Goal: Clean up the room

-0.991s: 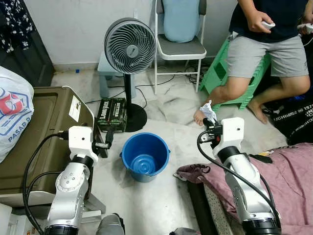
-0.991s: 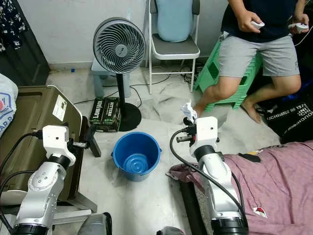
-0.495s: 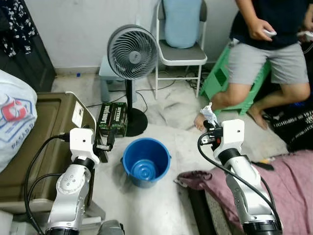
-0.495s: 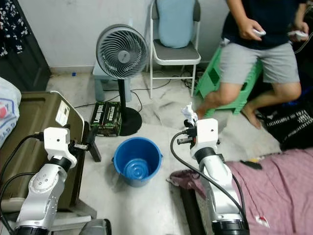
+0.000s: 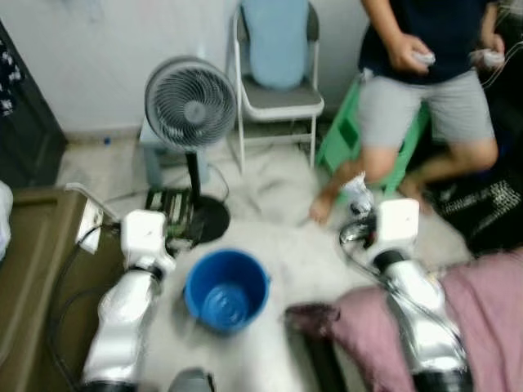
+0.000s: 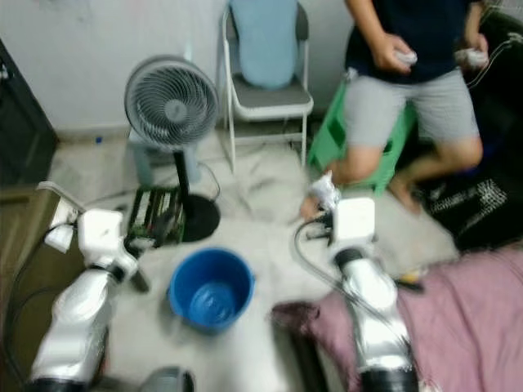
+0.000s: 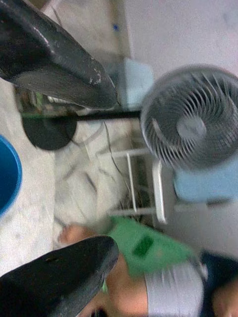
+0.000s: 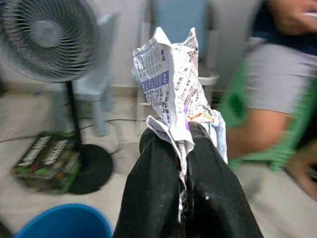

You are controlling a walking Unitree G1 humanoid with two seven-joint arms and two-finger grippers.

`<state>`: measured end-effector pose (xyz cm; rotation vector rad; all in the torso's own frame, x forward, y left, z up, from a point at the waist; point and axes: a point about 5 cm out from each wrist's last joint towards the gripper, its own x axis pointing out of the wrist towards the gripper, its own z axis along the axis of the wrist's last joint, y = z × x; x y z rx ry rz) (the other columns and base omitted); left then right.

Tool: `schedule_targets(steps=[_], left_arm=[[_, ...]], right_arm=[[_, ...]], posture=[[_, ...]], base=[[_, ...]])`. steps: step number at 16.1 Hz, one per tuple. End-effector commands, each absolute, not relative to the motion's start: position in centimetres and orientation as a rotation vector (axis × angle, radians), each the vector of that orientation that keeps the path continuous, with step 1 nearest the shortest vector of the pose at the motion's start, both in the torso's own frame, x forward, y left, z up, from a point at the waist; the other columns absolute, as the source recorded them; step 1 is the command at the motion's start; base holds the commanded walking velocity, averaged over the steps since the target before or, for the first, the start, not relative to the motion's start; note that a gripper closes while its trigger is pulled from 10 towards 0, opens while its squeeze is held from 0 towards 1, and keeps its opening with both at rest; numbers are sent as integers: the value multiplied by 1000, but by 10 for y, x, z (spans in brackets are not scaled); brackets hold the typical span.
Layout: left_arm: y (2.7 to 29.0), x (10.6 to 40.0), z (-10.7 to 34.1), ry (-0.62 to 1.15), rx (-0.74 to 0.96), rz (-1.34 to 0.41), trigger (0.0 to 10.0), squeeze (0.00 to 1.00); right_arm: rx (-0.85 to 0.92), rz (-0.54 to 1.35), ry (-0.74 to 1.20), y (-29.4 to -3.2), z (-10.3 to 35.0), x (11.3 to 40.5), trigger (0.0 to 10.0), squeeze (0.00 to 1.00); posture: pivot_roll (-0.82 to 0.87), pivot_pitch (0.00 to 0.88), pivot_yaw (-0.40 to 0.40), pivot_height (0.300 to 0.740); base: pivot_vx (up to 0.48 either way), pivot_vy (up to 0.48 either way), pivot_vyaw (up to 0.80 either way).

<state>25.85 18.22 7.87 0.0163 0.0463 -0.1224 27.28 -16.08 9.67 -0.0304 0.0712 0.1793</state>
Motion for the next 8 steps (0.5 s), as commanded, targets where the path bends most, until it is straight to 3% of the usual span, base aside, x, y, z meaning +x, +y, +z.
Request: schedule_targets(steps=[1,3,5,8], left_arm=[[178,261,81,39,13,-138,10000,0],[177,261,80,43,13,-137,10000,0],[177,262,80,46,28,-125,10000,0],[178,262,79,48,31,-121,10000,0]], right_arm=[[-42,164,54,-166,102,274,10000,0],[-43,158,54,-166,102,275,10000,0],[-56,164,52,-166,102,274,10000,0],[-58,169,48,-164,102,274,10000,0]], posture=[[-47,75,-76,740],[-48,75,-74,740],[-47,77,-76,740],[-45,76,-75,740]], base=[[322,0,0],[244,0,0],[0,0,0],[0,0,738]])
